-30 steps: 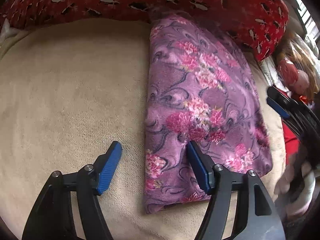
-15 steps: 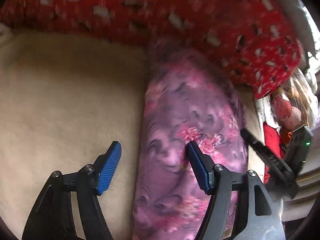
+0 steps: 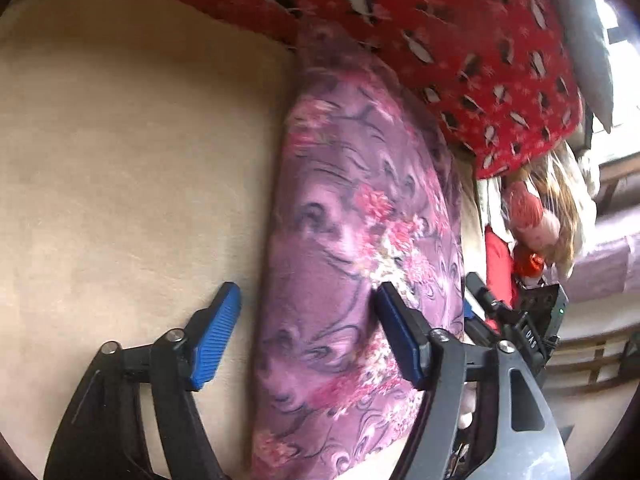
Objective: Fold small clothes
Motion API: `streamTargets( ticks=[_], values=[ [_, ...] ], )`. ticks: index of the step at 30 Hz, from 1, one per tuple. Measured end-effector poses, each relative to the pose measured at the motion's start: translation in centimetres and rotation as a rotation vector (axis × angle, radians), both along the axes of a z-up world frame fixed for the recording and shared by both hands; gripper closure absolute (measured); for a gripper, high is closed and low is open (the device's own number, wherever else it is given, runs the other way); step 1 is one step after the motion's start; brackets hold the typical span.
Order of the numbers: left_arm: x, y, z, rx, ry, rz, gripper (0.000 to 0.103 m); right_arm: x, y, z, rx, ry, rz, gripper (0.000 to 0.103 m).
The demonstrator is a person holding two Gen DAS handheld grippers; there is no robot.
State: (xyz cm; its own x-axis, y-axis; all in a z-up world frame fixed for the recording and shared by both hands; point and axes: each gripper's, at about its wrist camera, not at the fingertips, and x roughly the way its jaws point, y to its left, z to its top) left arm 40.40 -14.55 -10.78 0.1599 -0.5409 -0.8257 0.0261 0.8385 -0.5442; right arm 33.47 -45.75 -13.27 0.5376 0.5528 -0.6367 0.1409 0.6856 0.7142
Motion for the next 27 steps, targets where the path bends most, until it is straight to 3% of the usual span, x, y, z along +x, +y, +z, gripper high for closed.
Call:
streamTargets(
  ticks=[2,3,6,7,8,9,10,12,20,27],
  values=[
    [0.1,-0.8,0.1,-0.025,-0.012,-0.020,0.021,0.2,1.4,-0.3,0.008,-0.019,0.055,0.037],
    [0.2,-1.2,0.0,-0.042,-0.002,-0.021,0.021,0.4,2.2,-0.2,-0.011,-0.035,0.075,0.030],
    [0.3,-1.4,-0.2,-0.051,0.017,0.020,0.022,1.3,3.1,0.1,-0.026,-0.040,0.085,0.033],
    [0.3,-1.3,-0.2,-0.051,0.021,0.040,0.029,1.6,3.2,0.1,-0.040,-0.026,0.082,0.038],
    [0.3,-1.1,-0.1,-0.048,0.019,0.055,0.040,1.9,3.5,0.2,-0.073,-0.014,0.085,0.058],
    [0.2,-1.0,0.1,-0.032,0.013,0.059,0.063,1.9,3.7,0.3,-0.089,-0.018,0.099,0.067],
    [0.2,-1.0,0.3,-0.012,0.006,0.053,0.073,1.8,4.0,0.7,-0.108,-0.029,0.111,0.069],
    [-0.3,-1.1,1.1,0.012,-0.031,0.045,0.079,1.0,4.6,1.9,-0.178,-0.068,0.129,0.076],
    [-4.7,0.5,5.3,0.040,-0.109,0.044,0.081,-2.6,7.3,8.1,-0.267,-0.163,0.182,0.078],
    [-11.2,6.0,9.6,0.064,-0.149,0.062,0.081,-8.7,10.4,11.0,-0.156,-0.183,0.211,0.078]
  ],
)
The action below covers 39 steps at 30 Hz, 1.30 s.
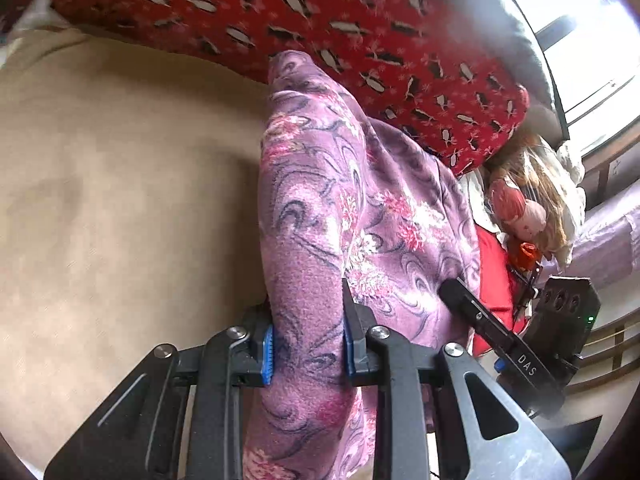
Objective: Fold small clothes
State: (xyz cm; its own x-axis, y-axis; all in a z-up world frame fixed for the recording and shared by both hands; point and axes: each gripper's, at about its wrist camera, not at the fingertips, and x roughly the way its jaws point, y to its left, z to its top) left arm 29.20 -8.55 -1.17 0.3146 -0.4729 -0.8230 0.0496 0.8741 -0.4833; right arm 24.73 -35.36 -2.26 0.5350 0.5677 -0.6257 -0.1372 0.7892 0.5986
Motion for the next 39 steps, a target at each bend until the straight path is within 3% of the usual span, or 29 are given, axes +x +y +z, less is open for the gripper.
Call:
streamTargets(
  ticks=[4,6,8,9,11,14,16,18,22,23,24,25,28,30,32,34,36,38,39],
  values=[
    [-3.7,2.5,-1.2,0.011,0.023,0.023,0.079,-3.7,2.4,-0.8,0.067,0.022,0.015,0.078],
    [-5.0,3.1,-3.8,0.040,0.076,0.041,0.078,-4.9,3.0,-2.5,0.081,0.060,0.006,0.077],
    [-5.8,3.9,-7.3,0.076,0.178,0.069,0.074,-6.0,3.8,-5.5,0.057,0.155,-0.001,0.076],
    [-6.1,4.5,-8.1,0.051,0.197,0.082,0.067,-6.3,4.3,-6.9,0.024,0.212,-0.001,0.073],
    [-6.6,6.0,-8.1,-0.033,0.212,0.110,0.065,-7.2,4.0,-8.1,0.019,0.255,-0.010,0.069],
    [-6.5,7.6,-6.2,-0.103,0.167,0.142,0.067,-7.7,2.1,-5.8,0.035,0.215,-0.080,0.066],
    [-5.7,7.5,-4.3,-0.104,0.098,0.154,0.067,-7.2,0.9,-3.5,0.053,0.113,-0.134,0.065],
    [-4.6,6.2,-3.1,-0.080,0.048,0.131,0.066,-5.7,1.0,-2.9,0.084,0.073,-0.122,0.063],
    [-1.5,2.5,-2.7,0.027,-0.003,0.049,0.066,-1.2,3.8,-5.8,-0.033,0.169,-0.073,0.062],
    [-0.9,1.8,-2.9,0.059,-0.015,0.036,0.066,-0.1,4.2,-6.7,-0.036,0.201,-0.071,0.067],
    [0.0,1.1,-3.4,0.091,-0.024,0.027,0.064,0.3,4.2,-7.1,-0.013,0.203,-0.074,0.089],
    [0.7,0.7,-3.8,0.114,-0.027,0.025,0.060,0.7,4.1,-6.9,0.036,0.160,-0.071,0.098],
    [1.8,0.4,-6.6,0.158,-0.010,0.023,0.060,0.7,3.5,-7.1,0.017,0.089,-0.085,0.098],
    [2.1,-0.6,-6.4,0.221,-0.054,-0.010,0.060,1.1,3.2,-10.0,-0.011,0.171,-0.080,0.101],
    [2.1,-1.0,-5.4,0.257,-0.046,-0.052,0.060,1.1,2.7,-10.2,0.043,0.164,-0.085,0.100],
    [1.0,0.3,-4.0,0.232,-0.043,-0.044,0.060,0.8,2.6,-8.5,0.015,0.150,-0.105,0.090],
    [-0.8,1.4,-2.8,0.202,-0.062,-0.033,0.059,-0.8,2.6,-5.7,-0.019,0.088,-0.103,0.088],
    [-3.2,2.2,-2.9,0.211,-0.065,-0.017,0.049,-2.6,2.9,-3.5,0.023,0.007,-0.036,0.085],
    [-3.8,2.2,-3.5,0.216,-0.056,-0.007,0.043,-3.4,3.3,-2.9,0.014,-0.021,-0.017,0.077]
  ],
)
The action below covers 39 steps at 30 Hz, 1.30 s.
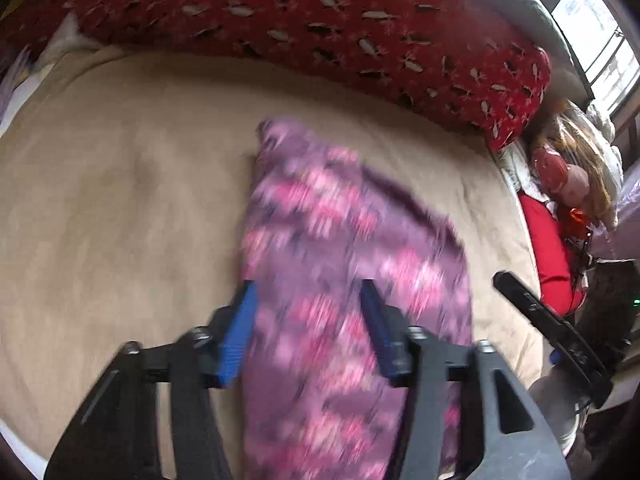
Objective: Fold small clothes
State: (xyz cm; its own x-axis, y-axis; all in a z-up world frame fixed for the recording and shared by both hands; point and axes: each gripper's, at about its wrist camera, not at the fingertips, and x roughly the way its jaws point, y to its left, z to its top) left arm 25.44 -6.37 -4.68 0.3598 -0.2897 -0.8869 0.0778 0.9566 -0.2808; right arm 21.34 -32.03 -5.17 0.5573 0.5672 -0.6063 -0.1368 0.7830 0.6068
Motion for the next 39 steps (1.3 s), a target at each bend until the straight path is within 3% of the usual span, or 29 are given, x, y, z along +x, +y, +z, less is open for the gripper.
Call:
streamTargets(
  ticks=[2,4,5,10,13,15,16,24,30,39],
  values=[
    [-1.1,-0.1,-2.4,0.021,0.071,0.005,0.043,-1.2,1.7,-0.4,-0.080,-0.013,0.054,0.066],
    [-1.7,-0.1,-5.0,0.024,0.174,0.010,0.041,-1.1,3.4,-3.0,-0.207,0.085,0.104,0.069],
    [-2.2,0.4,-4.8,0.003,0.164,0.031,0.041,-1.0,4.1,-4.4,-0.262,0.132,0.127,0.069],
    [-5.0,0.7,-2.5,0.052,0.123,0.022,0.039,-3.2,3.2,-1.8,-0.266,0.092,0.088,0.063],
    [-6.4,0.4,-3.9,0.090,0.138,0.028,0.022,-5.2,3.5,-2.1,-0.263,0.094,0.131,0.060],
    [-6.9,0.7,-5.0,0.081,0.153,0.050,0.013,-6.4,3.4,-4.1,-0.299,0.159,0.149,0.046],
    [-7.2,0.9,-5.2,0.081,0.146,0.053,0.012,-7.0,3.6,-5.0,-0.314,0.174,0.143,0.044],
    [-7.9,0.2,-5.5,0.133,0.136,0.000,0.007,-7.5,3.5,-5.9,-0.245,0.123,0.064,0.039],
    [-8.5,0.5,-5.7,0.108,0.120,-0.021,0.003,-9.4,1.6,-6.3,-0.154,0.092,0.014,0.032],
    [-8.2,0.8,-5.9,0.089,0.111,-0.031,0.000,-10.7,0.9,-6.3,-0.124,0.086,-0.041,0.029]
  ],
)
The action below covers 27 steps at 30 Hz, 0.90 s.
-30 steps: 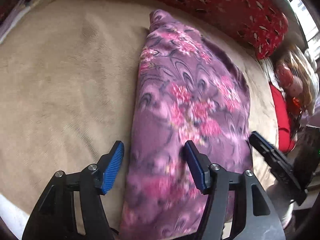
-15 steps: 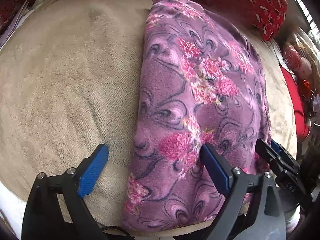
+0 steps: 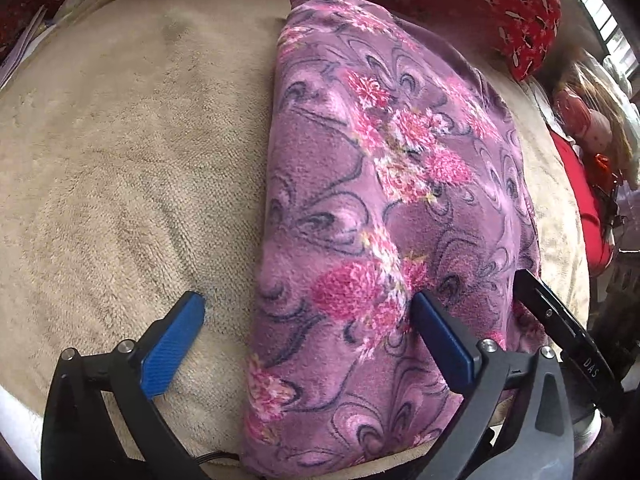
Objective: Fold small clothes
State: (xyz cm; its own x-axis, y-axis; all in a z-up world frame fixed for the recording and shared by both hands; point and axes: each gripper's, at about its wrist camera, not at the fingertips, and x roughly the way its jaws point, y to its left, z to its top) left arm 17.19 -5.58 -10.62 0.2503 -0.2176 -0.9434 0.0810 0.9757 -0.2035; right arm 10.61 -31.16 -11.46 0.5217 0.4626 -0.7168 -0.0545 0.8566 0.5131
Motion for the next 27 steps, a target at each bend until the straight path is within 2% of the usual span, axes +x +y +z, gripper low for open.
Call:
streamTargets(
  ticks=[2,5,6,8,10,12,16,17,18,19,20,22,23,24,25,26,27],
  values=[
    [0.1,0.2,0.3,-0.018,0.003,0.003,0.000,0.3,0.2,0.4,-0.017,0.035,0.017,0.029],
    [0.3,1.6,1.7,-0.056,-0.001,0.043,0.004,1.4,0.7,1.8,-0.104,0.108,0.060,0.030],
    [0.6,2.1,2.2,-0.064,-0.010,0.063,0.004,1.6,0.6,2.5,-0.143,0.110,0.041,0.029],
    [1.4,3.3,3.5,-0.084,-0.036,0.116,0.004,2.0,-0.1,4.3,-0.173,0.059,-0.015,0.029],
    [2.4,4.0,4.1,-0.106,-0.039,0.144,0.004,2.8,-0.8,5.6,-0.149,0.016,-0.055,0.028],
    [3.4,4.3,4.4,-0.113,-0.037,0.161,0.004,4.3,-1.0,6.1,-0.083,0.004,-0.065,0.030],
    [5.1,3.8,4.5,-0.112,-0.033,0.170,0.004,8.3,-0.2,4.6,-0.033,0.041,-0.080,0.035],
    [5.4,3.5,4.5,-0.114,-0.030,0.165,0.004,9.2,0.0,3.6,-0.016,0.071,-0.085,0.051],
    [5.7,3.4,4.6,-0.117,-0.033,0.158,0.004,9.8,0.1,2.8,0.008,0.099,-0.083,0.079],
    [5.9,3.1,4.6,-0.116,-0.040,0.153,0.004,10.2,0.0,2.2,0.035,0.119,-0.082,0.087],
    [6.1,3.0,4.6,-0.102,-0.051,0.149,0.004,10.2,-0.2,2.4,0.052,0.089,-0.089,0.094],
    [6.6,2.0,3.6,-0.040,-0.057,0.137,0.004,9.7,-0.8,3.3,0.032,0.009,-0.110,0.095],
    [7.0,1.7,2.5,0.003,-0.042,0.126,0.004,9.7,-1.1,3.1,-0.003,0.004,-0.126,0.102],
    [7.5,1.4,1.1,0.041,-0.010,0.111,0.004,10.1,-1.2,2.4,-0.039,0.030,-0.133,0.103],
    [7.6,1.4,0.5,0.041,-0.001,0.107,0.004,10.5,-1.5,1.3,-0.068,0.084,-0.133,0.103],
    [7.5,1.6,0.8,0.028,-0.013,0.109,0.004,10.9,-1.9,0.2,-0.073,0.139,-0.125,0.103],
    [7.4,1.9,1.5,0.010,-0.019,0.103,0.004,10.7,-2.4,0.4,-0.040,0.128,-0.129,0.103]
  ],
)
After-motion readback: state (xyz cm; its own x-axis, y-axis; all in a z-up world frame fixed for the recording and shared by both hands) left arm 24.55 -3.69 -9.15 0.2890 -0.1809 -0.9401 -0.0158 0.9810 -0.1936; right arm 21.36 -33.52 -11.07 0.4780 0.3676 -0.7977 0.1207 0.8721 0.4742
